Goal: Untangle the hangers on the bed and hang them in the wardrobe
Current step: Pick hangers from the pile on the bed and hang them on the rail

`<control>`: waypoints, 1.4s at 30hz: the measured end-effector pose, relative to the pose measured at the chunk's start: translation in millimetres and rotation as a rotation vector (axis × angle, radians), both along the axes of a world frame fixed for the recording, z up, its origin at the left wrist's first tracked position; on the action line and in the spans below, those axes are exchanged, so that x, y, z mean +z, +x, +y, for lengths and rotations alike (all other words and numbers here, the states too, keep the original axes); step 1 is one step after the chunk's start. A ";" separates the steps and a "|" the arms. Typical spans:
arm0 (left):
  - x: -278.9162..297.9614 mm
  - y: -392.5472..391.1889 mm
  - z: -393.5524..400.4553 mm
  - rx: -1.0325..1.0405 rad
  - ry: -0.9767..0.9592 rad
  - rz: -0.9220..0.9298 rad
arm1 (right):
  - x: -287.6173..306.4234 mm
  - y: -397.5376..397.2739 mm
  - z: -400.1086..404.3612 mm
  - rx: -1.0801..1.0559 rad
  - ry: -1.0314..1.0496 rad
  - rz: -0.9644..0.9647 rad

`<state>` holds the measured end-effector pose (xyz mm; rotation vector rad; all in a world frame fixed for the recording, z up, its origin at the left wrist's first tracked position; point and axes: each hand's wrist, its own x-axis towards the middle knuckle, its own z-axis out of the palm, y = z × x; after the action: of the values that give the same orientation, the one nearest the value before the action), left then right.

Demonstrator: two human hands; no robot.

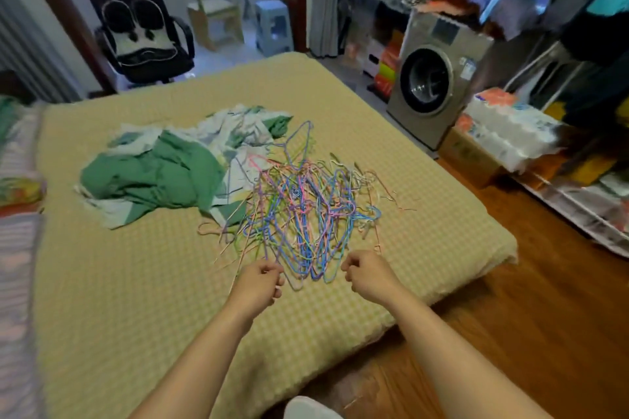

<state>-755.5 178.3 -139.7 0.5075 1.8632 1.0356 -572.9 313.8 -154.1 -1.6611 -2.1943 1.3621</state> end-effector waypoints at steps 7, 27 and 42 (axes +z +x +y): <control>-51.6 -25.4 42.2 0.005 -0.130 -0.075 | -75.7 14.7 69.7 -0.127 -0.114 -0.135; -338.6 -95.1 188.0 0.046 -0.542 0.557 | -254.4 -107.8 244.5 0.298 -0.159 -0.040; -297.3 -121.7 149.5 -0.015 -0.289 1.000 | -277.5 -97.0 214.8 0.139 -0.246 0.041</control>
<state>-877.2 327.8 -437.1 0.9692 2.8060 0.4777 -669.9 528.6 -431.6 -1.5586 -2.2328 1.7482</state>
